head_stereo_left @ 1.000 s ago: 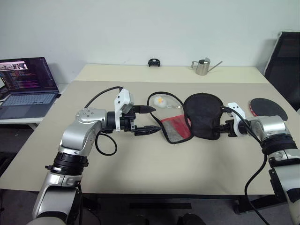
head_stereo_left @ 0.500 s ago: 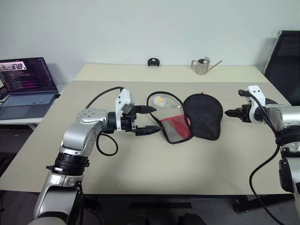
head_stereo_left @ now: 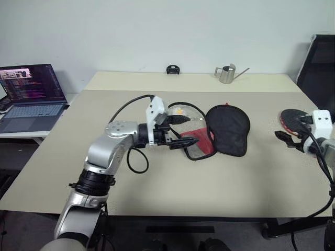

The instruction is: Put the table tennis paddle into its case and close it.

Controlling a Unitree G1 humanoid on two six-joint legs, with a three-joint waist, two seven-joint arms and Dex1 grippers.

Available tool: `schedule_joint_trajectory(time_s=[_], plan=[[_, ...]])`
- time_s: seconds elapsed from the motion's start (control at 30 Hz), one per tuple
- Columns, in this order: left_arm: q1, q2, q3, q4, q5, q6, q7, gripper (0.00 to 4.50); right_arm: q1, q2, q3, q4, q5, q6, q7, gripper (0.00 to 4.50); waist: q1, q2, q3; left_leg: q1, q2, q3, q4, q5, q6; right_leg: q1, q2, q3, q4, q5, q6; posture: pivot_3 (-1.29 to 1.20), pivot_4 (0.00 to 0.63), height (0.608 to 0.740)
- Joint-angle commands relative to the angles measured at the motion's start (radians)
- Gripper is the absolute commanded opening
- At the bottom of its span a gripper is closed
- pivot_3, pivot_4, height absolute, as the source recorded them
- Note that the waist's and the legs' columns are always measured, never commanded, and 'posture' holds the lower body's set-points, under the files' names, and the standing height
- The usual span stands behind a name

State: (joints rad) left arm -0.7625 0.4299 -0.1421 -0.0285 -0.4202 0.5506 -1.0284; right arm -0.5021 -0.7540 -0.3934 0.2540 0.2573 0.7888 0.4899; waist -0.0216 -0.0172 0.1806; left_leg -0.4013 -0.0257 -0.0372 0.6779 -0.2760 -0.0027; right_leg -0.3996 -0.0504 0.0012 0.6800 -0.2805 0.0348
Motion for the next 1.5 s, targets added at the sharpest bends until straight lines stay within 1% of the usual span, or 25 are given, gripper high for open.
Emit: schedule_joint_trajectory(time_s=[0.03, 0.17, 0.27, 0.4, 0.6, 0.8, 0.87, 1.0, 1.1, 1.47, 1.5], plan=[[-0.056, -0.033, -0.022, 0.016, 0.019, -0.041, 0.004, 4.50, 0.021, -0.032, -0.059, -0.018, -0.011, -0.051, -0.050, 4.46, -0.003, 0.000, 0.000, 0.001, 0.000, 0.001, 0.000, 0.000, 0.000, 0.000, 0.000, 0.001, 0.000, 0.000, 0.000, 0.00, 0.150, 0.740], [-0.081, -0.062, -0.043, 0.051, 0.032, -0.063, -0.012, 4.50, 0.017, -0.033, -0.063, 0.059, -0.035, -0.097, -0.115, 4.46, -0.010, 0.000, 0.000, 0.004, 0.001, 0.006, -0.001, 0.000, 0.000, 0.000, 0.002, 0.006, 0.001, 0.000, 0.000, 0.00, 0.150, 0.740], [-0.098, -0.081, -0.056, 0.084, 0.046, -0.084, -0.018, 4.50, -0.027, -0.033, -0.065, 0.178, -0.043, -0.151, -0.149, 4.46, -0.010, 0.000, 0.000, 0.005, 0.002, 0.009, -0.001, 0.000, 0.000, 0.000, 0.004, 0.010, 0.001, 0.000, 0.000, 0.00, 0.150, 0.740], [-0.112, -0.099, -0.062, 0.105, 0.053, -0.093, -0.027, 4.50, -0.098, -0.046, -0.008, 0.364, -0.079, -0.229, -0.142, 4.46, -0.010, 0.000, 0.000, 0.005, 0.002, 0.012, -0.001, 0.000, 0.001, 0.000, 0.005, 0.013, 0.001, 0.001, 0.001, 0.00, 0.150, 0.740], [-0.113, -0.100, -0.064, 0.114, 0.060, -0.094, -0.036, 4.50, -0.222, -0.032, 0.051, 0.622, -0.128, -0.374, -0.166, 4.46, -0.011, 0.000, 0.000, 0.005, 0.002, 0.013, -0.001, 0.000, 0.001, -0.001, 0.005, 0.015, 0.001, 0.001, 0.001, 0.00, 0.150, 0.740], [-0.114, -0.092, -0.057, 0.116, 0.069, -0.092, -0.039, 4.50, -0.299, -0.033, 0.090, 0.807, -0.171, -0.495, -0.195, 4.46, -0.010, 0.000, 0.000, 0.004, 0.002, 0.013, -0.001, 0.000, 0.000, -0.001, 0.005, 0.015, 0.000, 0.001, 0.001, 0.00, 0.150, 0.740], [-0.113, -0.089, -0.055, 0.116, 0.070, -0.092, -0.038, 4.50, -0.313, -0.035, 0.097, 0.845, -0.181, -0.524, -0.209, 4.46, -0.010, 0.000, 0.000, 0.004, 0.002, 0.013, -0.001, 0.000, 0.000, -0.001, 0.005, 0.015, 0.000, 0.001, 0.001, 0.00, 0.150, 0.740], [-0.108, -0.087, -0.049, 0.110, 0.067, -0.088, -0.032, 4.50, -0.331, -0.053, 0.084, 0.899, -0.184, -0.623, -0.291, 4.46, -0.010, 0.000, 0.000, 0.004, 0.002, 0.013, -0.001, 0.000, 0.000, -0.001, 0.005, 0.015, 0.000, 0.001, 0.001, 0.00, 0.150, 0.740], [-0.105, -0.085, -0.049, 0.109, 0.067, -0.088, -0.030, 4.50, -0.332, -0.057, 0.085, 0.918, -0.180, -0.627, -0.313, 4.46, -0.010, 0.000, 0.000, 0.004, 0.002, 0.014, -0.001, 0.000, 0.000, -0.002, 0.005, 0.015, 0.000, 0.001, 0.001, 0.00, 0.150, 0.740], [-0.106, -0.089, -0.052, 0.110, 0.066, -0.085, -0.029, 4.50, -0.351, -0.032, 0.067, 0.942, -0.120, -0.557, -0.224, 4.46, -0.011, 0.000, 0.000, 0.005, 0.002, 0.014, -0.001, 0.000, 0.000, -0.002, 0.005, 0.015, 0.000, 0.001, 0.001, 0.00, 0.150, 0.740], [-0.106, -0.088, -0.052, 0.110, 0.066, -0.085, -0.029, 4.50, -0.352, -0.030, 0.062, 0.941, -0.113, -0.551, -0.221, 4.30, -0.012, 0.000, 0.000, 0.005, 0.002, 0.014, -0.001, 0.000, 0.000, -0.002, 0.005, 0.015, 0.000, 0.001, 0.001, 0.00, 0.150, 0.740]])
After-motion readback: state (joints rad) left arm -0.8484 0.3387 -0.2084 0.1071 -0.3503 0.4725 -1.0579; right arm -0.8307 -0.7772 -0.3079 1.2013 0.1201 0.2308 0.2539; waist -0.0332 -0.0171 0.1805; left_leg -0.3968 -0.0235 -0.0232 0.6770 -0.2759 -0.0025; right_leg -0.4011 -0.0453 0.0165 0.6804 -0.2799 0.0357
